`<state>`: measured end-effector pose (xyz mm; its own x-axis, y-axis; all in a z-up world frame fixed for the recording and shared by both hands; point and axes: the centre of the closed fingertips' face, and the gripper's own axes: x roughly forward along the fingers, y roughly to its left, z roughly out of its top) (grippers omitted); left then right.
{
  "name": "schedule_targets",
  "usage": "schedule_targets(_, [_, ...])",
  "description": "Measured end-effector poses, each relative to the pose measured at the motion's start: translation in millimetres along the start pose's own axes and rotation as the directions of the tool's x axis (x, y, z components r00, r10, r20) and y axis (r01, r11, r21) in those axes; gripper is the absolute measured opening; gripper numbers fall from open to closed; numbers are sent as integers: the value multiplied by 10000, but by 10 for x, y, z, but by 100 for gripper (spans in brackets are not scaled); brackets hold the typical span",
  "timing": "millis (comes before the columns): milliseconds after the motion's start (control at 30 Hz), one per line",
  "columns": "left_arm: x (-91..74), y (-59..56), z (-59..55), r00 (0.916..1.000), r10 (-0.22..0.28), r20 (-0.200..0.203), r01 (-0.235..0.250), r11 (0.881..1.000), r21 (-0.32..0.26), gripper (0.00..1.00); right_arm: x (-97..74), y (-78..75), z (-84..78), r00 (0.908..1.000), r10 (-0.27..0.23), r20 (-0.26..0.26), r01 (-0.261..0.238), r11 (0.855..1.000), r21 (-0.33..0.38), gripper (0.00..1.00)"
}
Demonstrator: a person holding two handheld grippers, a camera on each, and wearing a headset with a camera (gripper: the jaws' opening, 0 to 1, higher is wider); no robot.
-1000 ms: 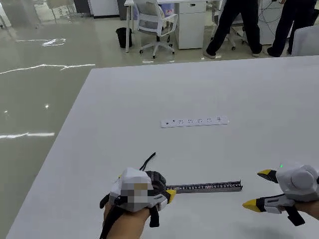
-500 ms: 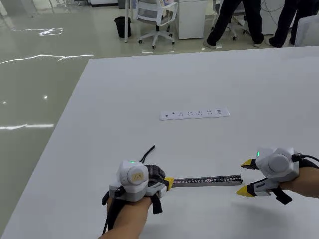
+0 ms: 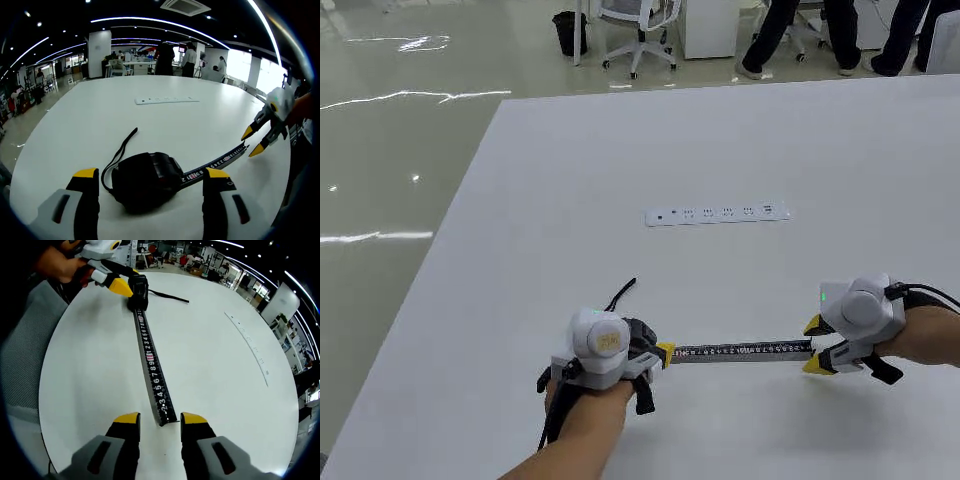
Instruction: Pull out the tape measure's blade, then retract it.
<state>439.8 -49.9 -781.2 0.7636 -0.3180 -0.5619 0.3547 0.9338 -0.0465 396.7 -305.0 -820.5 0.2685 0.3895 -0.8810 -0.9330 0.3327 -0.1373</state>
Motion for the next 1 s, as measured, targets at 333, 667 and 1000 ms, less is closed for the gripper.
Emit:
schedule_targets(333, [55,20,-20,9999,34,-97,-35,9999,-110,81,74,-54,-17,9998,22,-222,-22,10000,4,24])
schedule_targets(667, [85,53,-70,9993,197,-307,-220,9969,-753,75,125,-70,-53,9956,203,-920,-184,9996,211,16])
schedule_targets(1000, [138,26,-70,9988,336,-356,-370,9941,-1017,67,128,-72,-79,9911,482,-1238,-458,9987,216,16])
